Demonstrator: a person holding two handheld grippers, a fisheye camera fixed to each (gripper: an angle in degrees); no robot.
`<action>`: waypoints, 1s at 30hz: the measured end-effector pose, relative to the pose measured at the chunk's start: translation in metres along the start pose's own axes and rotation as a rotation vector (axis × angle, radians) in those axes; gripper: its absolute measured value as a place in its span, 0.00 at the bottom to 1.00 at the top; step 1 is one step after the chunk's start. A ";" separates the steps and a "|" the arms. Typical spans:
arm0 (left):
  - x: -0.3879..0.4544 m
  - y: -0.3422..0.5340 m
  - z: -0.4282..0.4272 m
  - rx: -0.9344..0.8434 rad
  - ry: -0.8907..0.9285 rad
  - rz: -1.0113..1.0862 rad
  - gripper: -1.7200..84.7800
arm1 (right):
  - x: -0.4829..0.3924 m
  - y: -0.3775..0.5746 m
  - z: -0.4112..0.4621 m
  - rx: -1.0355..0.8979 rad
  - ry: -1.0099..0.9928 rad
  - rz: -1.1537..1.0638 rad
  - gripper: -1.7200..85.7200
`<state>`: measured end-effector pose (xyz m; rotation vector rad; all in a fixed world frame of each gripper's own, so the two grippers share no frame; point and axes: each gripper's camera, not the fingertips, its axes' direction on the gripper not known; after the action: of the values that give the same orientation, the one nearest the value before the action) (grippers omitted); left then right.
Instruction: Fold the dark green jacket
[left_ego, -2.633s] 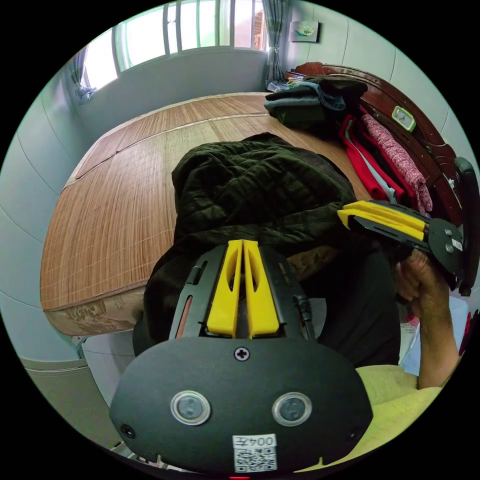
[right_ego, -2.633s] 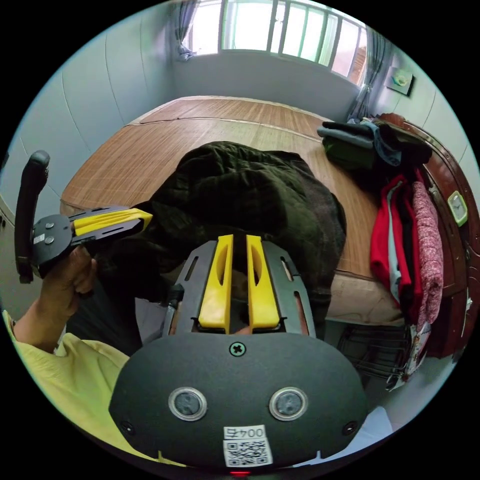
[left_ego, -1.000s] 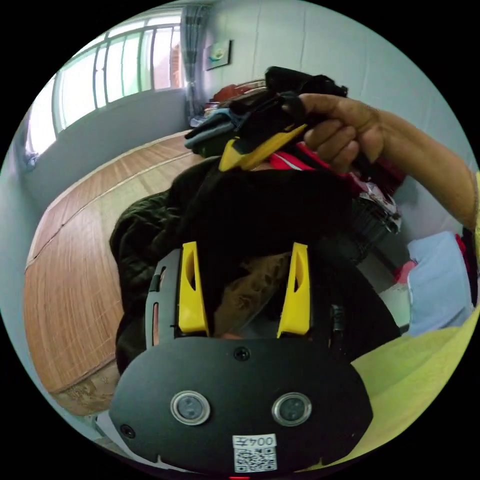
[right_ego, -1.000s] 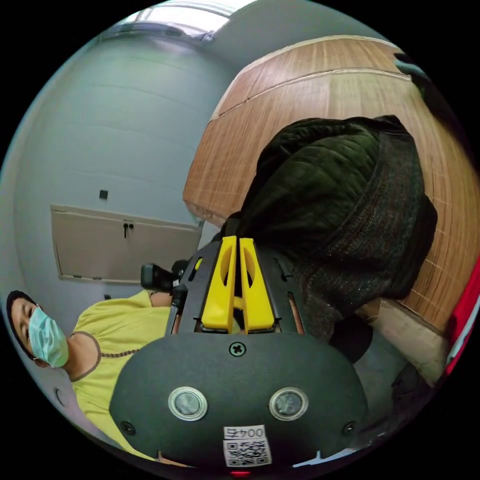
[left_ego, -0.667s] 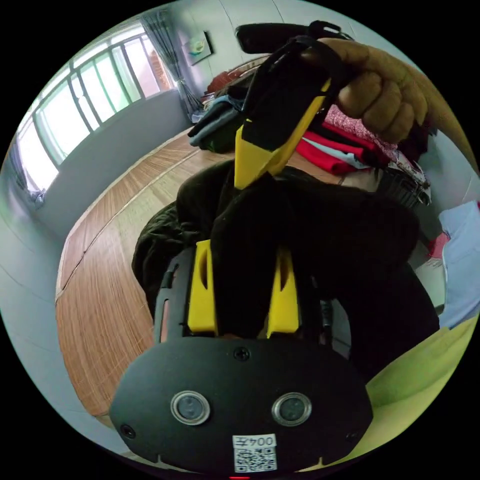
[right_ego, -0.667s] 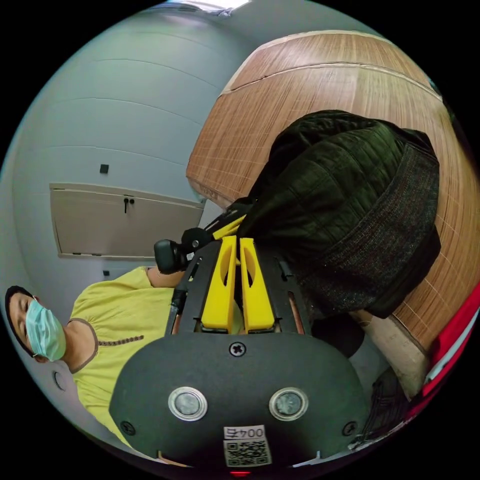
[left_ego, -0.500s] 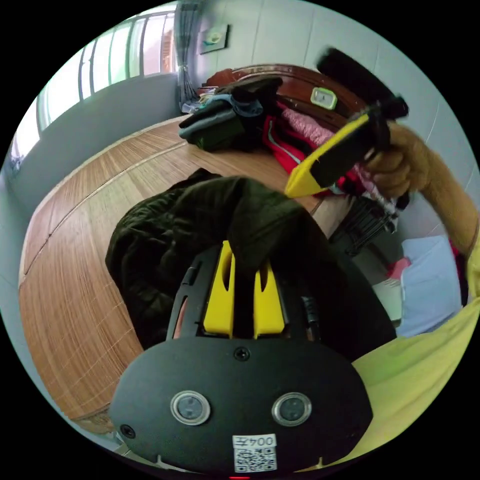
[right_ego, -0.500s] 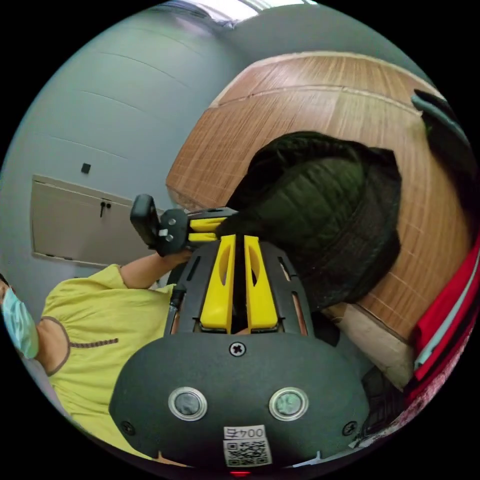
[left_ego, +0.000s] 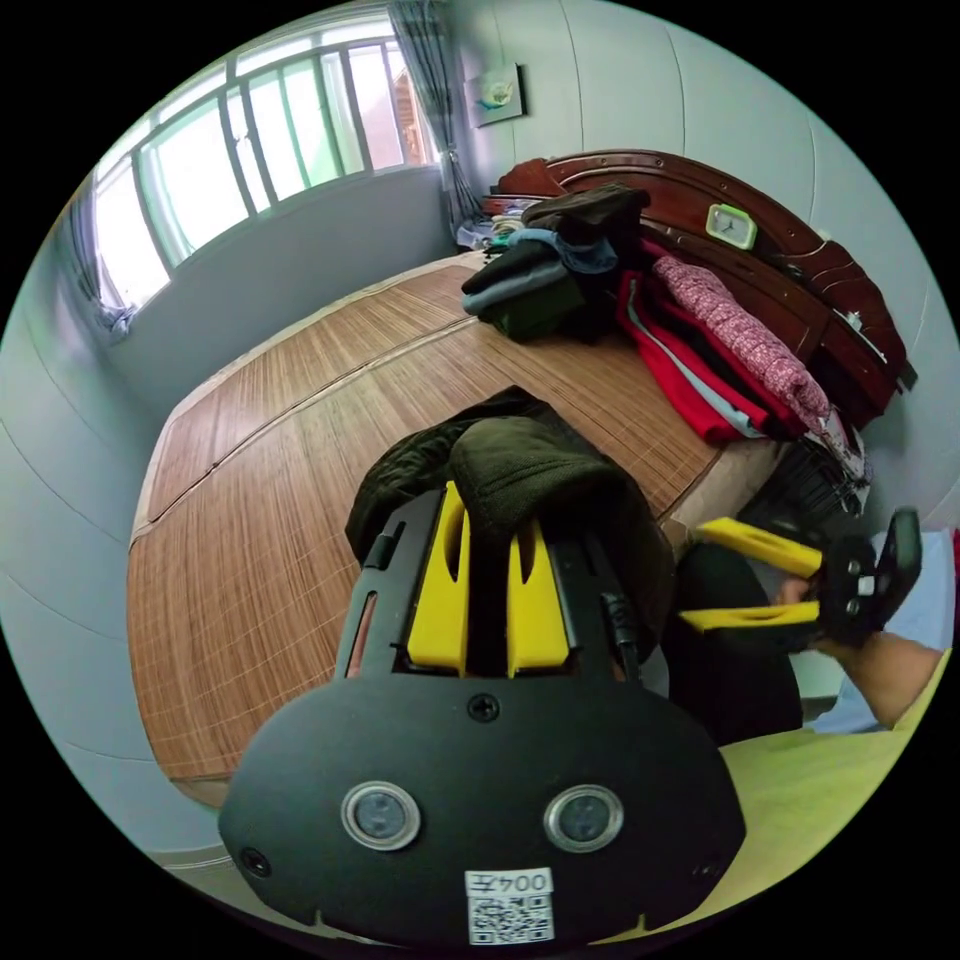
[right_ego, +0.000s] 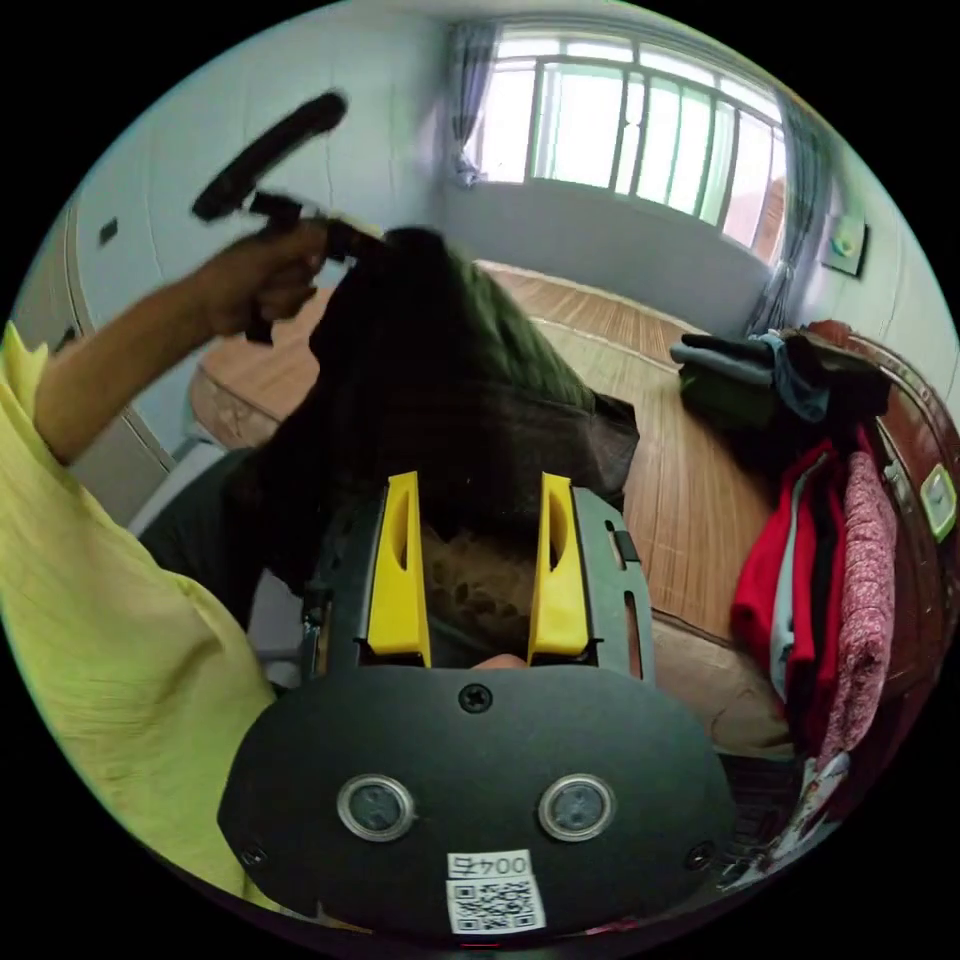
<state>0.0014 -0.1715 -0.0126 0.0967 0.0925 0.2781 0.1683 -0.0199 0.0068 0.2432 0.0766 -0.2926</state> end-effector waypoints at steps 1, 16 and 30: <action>0.001 0.000 -0.001 0.000 -0.012 0.003 0.02 | -0.005 0.000 0.004 -0.017 0.024 -0.005 0.22; -0.007 0.001 -0.030 0.035 -0.085 0.019 0.03 | -0.031 -0.044 -0.021 0.126 0.138 0.142 0.09; 0.003 0.006 -0.033 0.009 -0.024 0.089 0.08 | 0.074 -0.069 -0.074 0.160 -0.211 0.537 0.08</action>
<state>-0.0005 -0.1621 -0.0454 0.1131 0.0661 0.3653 0.2152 -0.0862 -0.0890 0.3793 -0.2204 0.2117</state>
